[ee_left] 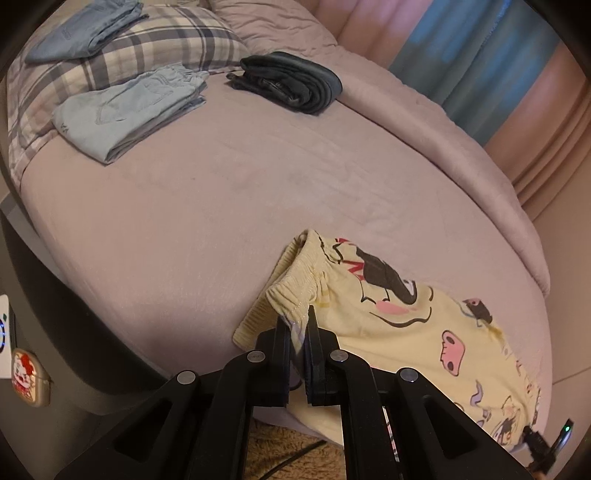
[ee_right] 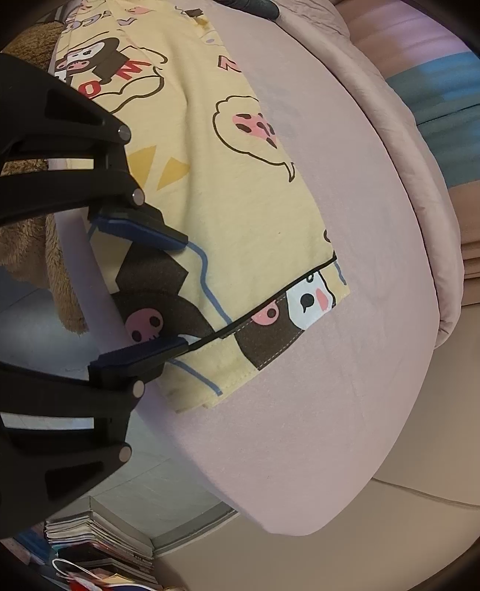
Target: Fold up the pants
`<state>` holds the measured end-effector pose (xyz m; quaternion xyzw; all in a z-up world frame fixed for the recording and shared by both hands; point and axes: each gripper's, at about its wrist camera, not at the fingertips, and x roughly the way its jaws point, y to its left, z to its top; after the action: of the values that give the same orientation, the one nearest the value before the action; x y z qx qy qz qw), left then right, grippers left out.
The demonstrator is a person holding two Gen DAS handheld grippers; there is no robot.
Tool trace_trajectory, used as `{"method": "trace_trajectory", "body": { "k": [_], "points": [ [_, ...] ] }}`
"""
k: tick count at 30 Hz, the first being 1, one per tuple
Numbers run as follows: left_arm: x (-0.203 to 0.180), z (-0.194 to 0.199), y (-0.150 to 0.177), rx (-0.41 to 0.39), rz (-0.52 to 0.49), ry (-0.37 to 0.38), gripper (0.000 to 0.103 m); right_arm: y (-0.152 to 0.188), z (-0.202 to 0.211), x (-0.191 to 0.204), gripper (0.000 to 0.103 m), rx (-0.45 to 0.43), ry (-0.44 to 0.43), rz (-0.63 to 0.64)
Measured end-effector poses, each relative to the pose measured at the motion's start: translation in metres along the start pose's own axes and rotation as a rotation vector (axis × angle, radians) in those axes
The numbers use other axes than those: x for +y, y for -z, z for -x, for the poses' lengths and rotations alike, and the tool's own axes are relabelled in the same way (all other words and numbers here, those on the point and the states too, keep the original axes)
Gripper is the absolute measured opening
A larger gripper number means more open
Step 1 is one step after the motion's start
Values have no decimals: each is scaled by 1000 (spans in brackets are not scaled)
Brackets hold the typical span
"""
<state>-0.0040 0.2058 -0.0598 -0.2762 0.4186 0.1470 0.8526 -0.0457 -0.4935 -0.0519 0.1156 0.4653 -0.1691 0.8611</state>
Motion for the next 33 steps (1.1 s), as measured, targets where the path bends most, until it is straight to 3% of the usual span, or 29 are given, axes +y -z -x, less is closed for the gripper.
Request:
{"method": "trace_trajectory", "body": {
  "k": [8, 14, 19, 23, 33],
  "points": [
    [7, -5, 1, 51, -6, -21, 8, 12, 17, 3, 47, 14, -30, 12],
    [4, -8, 2, 59, -19, -30, 8, 43, 52, 51, 48, 15, -233, 111],
    [2, -8, 5, 73, -28, -34, 8, 84, 59, 94, 47, 48, -429, 113],
    [4, -7, 4, 81, -31, -26, 8, 110, 52, 135, 38, 106, -573, 142],
    [10, -11, 5, 102, -25, -23, 8, 116, 25, 148, 38, 137, -577, 89]
  ]
}}
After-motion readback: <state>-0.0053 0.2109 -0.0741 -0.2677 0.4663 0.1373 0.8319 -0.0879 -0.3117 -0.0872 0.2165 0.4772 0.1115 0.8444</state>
